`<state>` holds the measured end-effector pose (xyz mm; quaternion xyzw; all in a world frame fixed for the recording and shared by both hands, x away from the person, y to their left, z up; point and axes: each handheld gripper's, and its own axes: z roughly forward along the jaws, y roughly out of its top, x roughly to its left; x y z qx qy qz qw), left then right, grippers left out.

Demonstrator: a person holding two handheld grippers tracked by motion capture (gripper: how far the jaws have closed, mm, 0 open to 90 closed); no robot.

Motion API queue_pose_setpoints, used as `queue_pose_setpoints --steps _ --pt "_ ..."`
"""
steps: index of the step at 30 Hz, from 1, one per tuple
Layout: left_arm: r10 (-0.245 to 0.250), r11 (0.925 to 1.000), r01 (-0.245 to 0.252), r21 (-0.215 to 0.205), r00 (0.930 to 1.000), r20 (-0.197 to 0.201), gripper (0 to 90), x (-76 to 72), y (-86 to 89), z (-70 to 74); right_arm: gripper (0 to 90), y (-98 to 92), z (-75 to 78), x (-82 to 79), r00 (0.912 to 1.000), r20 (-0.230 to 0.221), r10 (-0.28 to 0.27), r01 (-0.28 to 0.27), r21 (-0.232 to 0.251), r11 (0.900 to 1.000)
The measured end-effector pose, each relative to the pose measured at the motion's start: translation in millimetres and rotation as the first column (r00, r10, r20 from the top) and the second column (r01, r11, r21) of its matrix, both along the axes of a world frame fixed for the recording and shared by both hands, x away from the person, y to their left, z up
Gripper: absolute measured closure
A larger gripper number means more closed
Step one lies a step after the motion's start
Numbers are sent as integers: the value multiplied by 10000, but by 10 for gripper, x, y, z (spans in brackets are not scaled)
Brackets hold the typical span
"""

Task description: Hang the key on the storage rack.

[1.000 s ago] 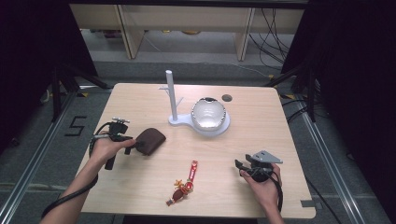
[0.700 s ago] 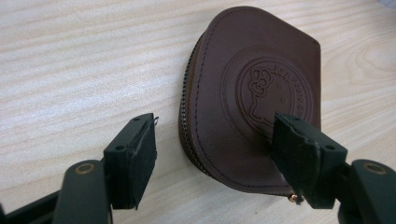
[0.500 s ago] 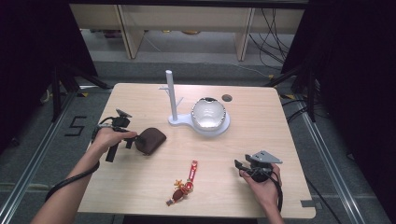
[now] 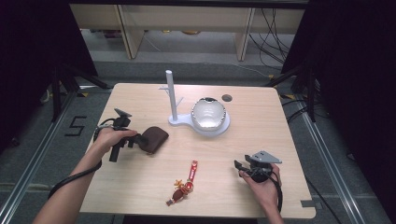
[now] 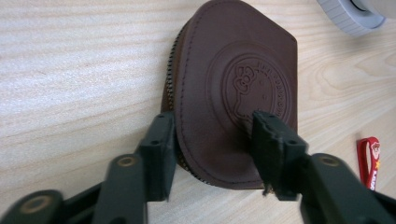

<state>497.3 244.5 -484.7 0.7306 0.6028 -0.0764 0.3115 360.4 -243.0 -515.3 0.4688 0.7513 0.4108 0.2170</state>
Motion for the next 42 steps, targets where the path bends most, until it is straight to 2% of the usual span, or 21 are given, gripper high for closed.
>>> queue_pose_setpoints --steps 3,4,5,9,11,18,23,24,26,27,28,32,33,34,36,37,38,39,40,41,42 --pt "-228 9995 225 231 9997 132 648 -5 -19 39 470 -6 6 2 10000 -5 7 -7 -123 9999" --pt "-539 9978 525 399 9979 362 702 7 -10 42 468 1 -1 0 10000 -2 -10 10 25 10000" --pt "-388 9985 384 381 9992 110 702 -10 -31 61 468 1 -1 0 10000 -2 -10 10 25 10000" --pt "-993 9933 960 650 9938 504 786 -3 -43 111 464 -4 7 -6 9998 -197 -18 19 36 10000" --pt "-1104 9919 1058 700 9918 652 808 -18 -62 144 463 -1 -10 9 9999 -103 46 -44 230 9997" --pt "-1447 9874 1354 817 9820 1215 838 -117 -133 253 463 2 -3 4 9999 -149 -37 39 123 9999" --pt "-1867 9812 1744 831 9664 1765 856 -227 -188 325 467 6 -2 6 9998 -212 -36 38 68 10000" --pt "-1867 9812 1744 831 9664 1765 857 -227 -188 325 467 6 -2 6 9998 -212 -36 38 68 10000" --pt "-1991 9791 1862 817 9595 1994 859 -269 -218 350 469 6 4 3 9997 -251 25 -28 -94 10000" --pt "-2141 9761 1991 874 9506 2247 861 -316 -252 383 470 7 4 3 9998 -189 42 -44 -96 9999" --pt "-2141 9761 1991 874 9506 2247 862 -316 -252 383 470 7 4 3 9998 -189 42 -44 -96 9999" --pt "-2377 9697 2081 1279 9247 2975 864 -408 -308 471 470 27 14 5 9997 -76 211 -209 270 9994" --pt "-2524 9661 2189 1366 9123 3226 864 -447 -334 508 470 40 58 -3 9996 28 277 -277 146 9995" --pt "-2524 9661 2189 1366 9123 3226 864 -447 -334 508 470 40 58 -3 9996 28 277 -277 146 9995" --pt "-2764 9599 2374 1492 8905 3614 864 -512 -381 573 469 99 109 -4 9984 91 554 -557 360 9978" --pt "-2898 9559 2481 1575 8839 3670 863 -538 -398 598 467 120 140 -5 9971 113 749 -752 377 9965" --pt "-2860 9573 2442 1548 8788 3820 863 -567 -427 615 465 160 169 -10 9958 40 910 -911 576 9942" --pt "-2993 9533 2549 1620 8696 3927 864 -589 -444 635 461 198 190 3 9930 286 1144 -1160 640 9912" --pt "-3032 9522 2582 1632 8638 4023 863 -618 -470 648 456 258 245 -33 9933 -194 1140 -1119 868 9899" --pt "-3152 9485 2700 1654 8552 4115 863 -637 -486 660 451 286 265 8 9867 296 1597 -1617 823 9834" --pt "-3152 9485 2700 1654 8552 4115 863 -637 -486 660 451 286 265 8 9867 296 1597 -1617 823 9834"
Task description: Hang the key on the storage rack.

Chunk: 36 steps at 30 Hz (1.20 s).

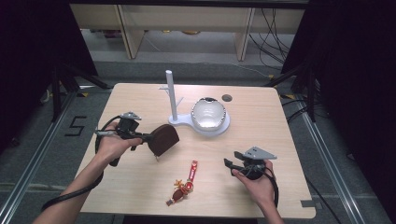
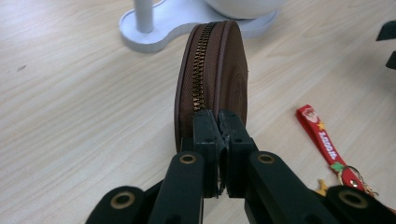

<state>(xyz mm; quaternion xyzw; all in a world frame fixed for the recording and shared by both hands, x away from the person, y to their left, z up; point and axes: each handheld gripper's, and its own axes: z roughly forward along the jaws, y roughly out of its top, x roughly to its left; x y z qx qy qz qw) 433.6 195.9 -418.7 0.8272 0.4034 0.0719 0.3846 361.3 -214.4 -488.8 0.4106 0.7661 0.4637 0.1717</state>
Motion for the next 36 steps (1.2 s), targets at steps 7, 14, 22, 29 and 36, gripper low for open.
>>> queue_pose_setpoints --steps 7,14,22,29,36 --pt "-756 9970 762 -143 9964 395 863 -140 -159 67 406 286 263 100 9891 83 1469 -1470 152 9890" --pt "-1379 9900 1391 -216 9894 464 863 -235 -349 102 365 532 382 264 9619 -242 2724 -2705 621 9607" --pt "-2117 9771 2124 -111 9762 476 863 -302 -519 123 301 706 382 423 9364 -889 3394 -3362 498 9405" --pt "-2598 9654 2607 -81 9638 592 862 -363 -614 160 263 750 309 540 9010 -1004 4221 -4139 931 9055" --pt "-2800 9595 2813 -114 9577 668 862 -393 -648 182 264 770 288 562 8803 -1063 4624 -4506 1175 8850"
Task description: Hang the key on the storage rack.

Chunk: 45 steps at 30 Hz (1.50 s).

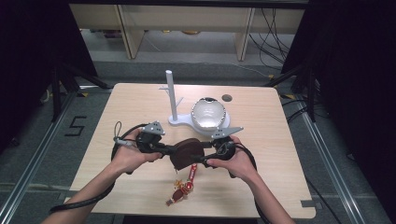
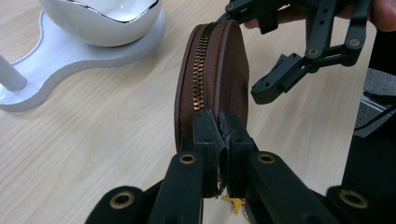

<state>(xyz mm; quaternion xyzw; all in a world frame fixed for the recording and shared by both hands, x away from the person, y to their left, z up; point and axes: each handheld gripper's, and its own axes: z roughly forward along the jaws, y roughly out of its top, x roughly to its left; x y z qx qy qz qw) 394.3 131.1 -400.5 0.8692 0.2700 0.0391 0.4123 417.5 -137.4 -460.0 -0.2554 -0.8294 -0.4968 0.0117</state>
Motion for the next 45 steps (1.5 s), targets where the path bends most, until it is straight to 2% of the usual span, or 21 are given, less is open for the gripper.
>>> queue_pose_setpoints --steps 1,6,13,14,16,19,20,22,23,24,25,26,27,29,30,33,34,38,39,43,45 --pt "-1 10000 1 -18 10000 43 861 -8 -6 6 264 3 -5 -3 10000 12 92 -91 -189 9998" --pt "-107 9999 106 -106 9999 -40 861 -17 -19 9 285 16 -26 -10 9995 -102 309 -310 -83 9995" --pt "-104 9999 104 -101 9999 -12 857 10 -5 -22 455 -35 -15 -15 9988 -309 381 -383 -67 9992" --pt "-76 9999 76 -81 10000 21 855 18 4 -31 486 -41 -18 -18 9989 -274 380 -378 96 9992" --pt "50 10000 -52 57 9997 225 843 29 14 -44 592 -92 25 -41 9988 -278 398 -396 77 9992" --pt "211 9998 -212 14 9987 457 828 68 33 -89 643 -107 63 -64 9978 -422 513 -507 134 9986" --pt "311 9995 -310 -34 9983 500 807 79 36 -105 661 -113 115 -103 9992 -249 324 -324 8 9995" --pt "355 9991 -345 -235 9983 469 744 97 34 -136 662 -112 143 -119 9994 -256 247 -251 -150 9996" --pt "261 9994 -247 -249 9980 577 687 103 29 -156 662 -114 207 -143 9999 115 -61 72 -911 9958" --pt "323 9993 -309 -210 9971 688 687 98 27 -165 662 -114 207 -143 9999 115 -61 72 -911 9958" --pt "417 9991 -407 -144 9957 827 622 94 29 -176 662 -122 249 -147 9978 621 -247 345 -1613 9863" --pt "462 9989 -454 -100 9947 916 622 92 33 -187 662 -122 249 -147 9978 621 -247 345 -1613 9863" --pt "522 9986 -515 -92 9937 990 550 89 42 -202 661 -145 289 -143 9941 992 -446 651 -2139 9747" --pt "667 9978 -670 -11 9914 1122 521 78 65 -225 660 -156 298 -133 9936 1053 -400 630 -2247 9724" --pt "602 9977 -633 228 9911 1188 476 78 87 -225 659 -165 312 -137 9936 974 -570 791 -2404 9674" --pt "856 9951 -914 377 9874 1328 415 37 131 -259 658 -201 332 -111 9892 1228 -796 1103 -2675 9572" --pt "895 9945 -959 412 9865 1368 397 26 143 -268 658 -228 359 -95 9881 1330 -775 1147 -3002 9470" --pt "1105 9922 -1176 409 9830 1468 364 -28 206 -311 657 -278 407 -71 9837 1514 -971 1409 -3125 9394" --pt "1197 9911 -1271 407 9814 1501 353 -48 222 -320 657 -310 463 -69 9838 1455 -1052 1492 -3366 9298" --pt "1301 9901 -1362 325 9808 1450 346 -98 257 -355 657 -338 506 -45 9801 1603 -1172 1675 -3504 9215" --pt "1328 9900 -1381 283 9808 1428 343 -113 268 -369 657 -379 573 -8 9799 1770 -919 1541 -3792 9124"
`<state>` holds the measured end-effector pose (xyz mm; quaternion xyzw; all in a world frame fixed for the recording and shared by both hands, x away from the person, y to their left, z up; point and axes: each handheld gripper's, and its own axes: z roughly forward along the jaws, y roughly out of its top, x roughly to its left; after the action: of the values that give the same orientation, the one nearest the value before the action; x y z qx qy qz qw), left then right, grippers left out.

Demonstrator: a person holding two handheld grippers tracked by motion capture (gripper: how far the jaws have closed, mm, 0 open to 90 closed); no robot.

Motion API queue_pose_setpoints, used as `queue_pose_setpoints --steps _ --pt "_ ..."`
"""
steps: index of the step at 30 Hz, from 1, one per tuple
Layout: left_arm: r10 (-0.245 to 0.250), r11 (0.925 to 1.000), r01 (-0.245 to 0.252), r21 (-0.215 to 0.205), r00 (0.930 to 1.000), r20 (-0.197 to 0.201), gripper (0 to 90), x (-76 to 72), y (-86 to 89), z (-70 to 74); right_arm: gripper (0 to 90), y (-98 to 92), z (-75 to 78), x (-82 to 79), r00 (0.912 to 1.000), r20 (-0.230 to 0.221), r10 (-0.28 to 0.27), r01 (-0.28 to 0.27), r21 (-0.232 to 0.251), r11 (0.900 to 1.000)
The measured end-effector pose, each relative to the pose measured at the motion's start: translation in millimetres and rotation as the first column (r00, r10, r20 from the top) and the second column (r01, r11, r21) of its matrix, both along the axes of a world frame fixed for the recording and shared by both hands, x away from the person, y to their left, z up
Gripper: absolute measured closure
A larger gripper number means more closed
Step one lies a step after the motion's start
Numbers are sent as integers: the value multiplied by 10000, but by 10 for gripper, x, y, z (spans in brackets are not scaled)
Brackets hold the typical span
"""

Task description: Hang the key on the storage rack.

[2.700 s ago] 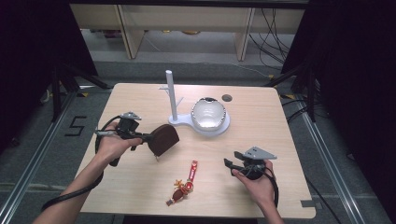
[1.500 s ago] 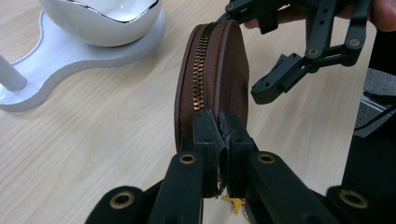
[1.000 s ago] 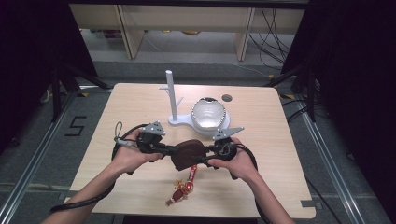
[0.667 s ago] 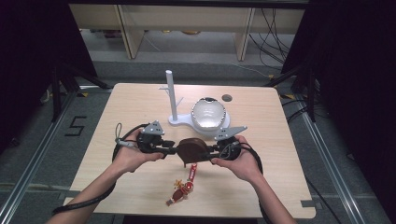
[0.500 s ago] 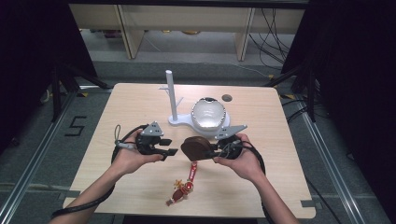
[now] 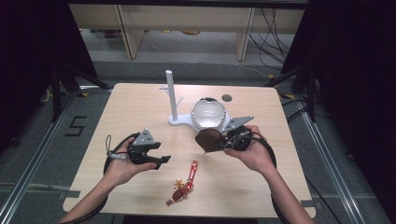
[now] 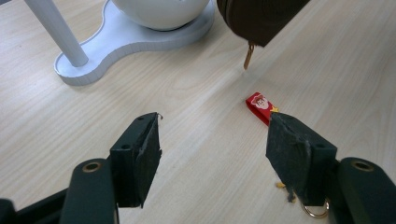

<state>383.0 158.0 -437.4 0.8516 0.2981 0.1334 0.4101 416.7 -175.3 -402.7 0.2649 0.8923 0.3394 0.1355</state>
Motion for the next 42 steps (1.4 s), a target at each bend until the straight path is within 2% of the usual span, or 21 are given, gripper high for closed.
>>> queue_pose_setpoints --steps 2,4,5,6,7,9,11,13,15,20,21,28,30,31,33,35,37,38,42 --pt "19 10000 -19 21 10000 -23 342 -30 14 -4 657 -11 20 17 9999 154 24 -22 -146 9999" --pt "27 10000 -27 -55 10000 7 340 -51 27 -13 655 -38 106 45 9999 -83 126 -130 -488 9987" --pt "62 9999 -62 -94 10000 11 339 -64 31 -18 655 -51 109 67 9993 168 347 -336 -606 9976" --pt "62 9999 -62 -94 10000 11 339 -64 31 -18 655 -51 109 67 9993 168 347 -336 -606 9976" --pt "104 9999 -104 -4 9999 -8 338 -80 38 -29 654 -52 163 82 9995 50 311 -306 -862 9958" --pt "122 9999 -121 23 9999 -44 337 -86 40 -39 654 -56 185 98 9991 89 418 -407 -1004 9941" --pt "107 9999 -107 32 9998 -145 337 -105 45 -79 653 -58 253 132 9992 -59 406 -411 -1378 9896" --pt "109 9999 -109 -15 9998 -179 337 -112 43 -96 653 -67 284 168 9980 137 610 -579 -1625 9850" --pt "84 10000 -83 41 9997 -227 337 -130 44 -120 653 -66 295 168 9991 44 420 -407 -1652 9854" --pt "-27 10000 28 22 9992 -395 337 -158 41 -183 653 -77 343 223 9989 -21 459 -455 -1875 9812" --pt "8 10000 -8 10 9993 -382 336 -162 39 -195 652 -82 352 243 9983 108 577 -544 -1958 9791" --pt "-59 10000 58 -22 9989 -474 334 -193 39 -237 652 -85 426 289 9990 144 427 -390 -1980 9794" --pt "-66 10000 67 8 9988 -487 334 -194 39 -241 653 -84 431 300 9980 211 600 -546 -2022 9778" --pt "-96 10000 97 19 9987 -494 333 -196 38 -249 653 -80 439 298 9989 202 415 -366 -1999 9791" --pt "-78 10000 81 51 9986 -524 333 -204 33 -258 653 -78 464 307 9989 186 429 -383 -2005 9789" --pt "-124 9999 126 21 9983 -578 332 -209 26 -271 653 -78 487 334 9975 404 585 -491 -2041 9777" --pt "-72 9999 66 -100 9981 -611 332 -217 9 -288 652 -75 516 338 9986 324 415 -342 -2006 9791" --pt "-156 9998 163 106 9980 -611 331 -216 14 -286 653 -74 540 358 9984 379 417 -333 -1987 9795" --pt "-185 9998 189 48 9979 -626 330 -214 8 -295 653 -66 574 383 9985 430 342 -249 -2011 9792"
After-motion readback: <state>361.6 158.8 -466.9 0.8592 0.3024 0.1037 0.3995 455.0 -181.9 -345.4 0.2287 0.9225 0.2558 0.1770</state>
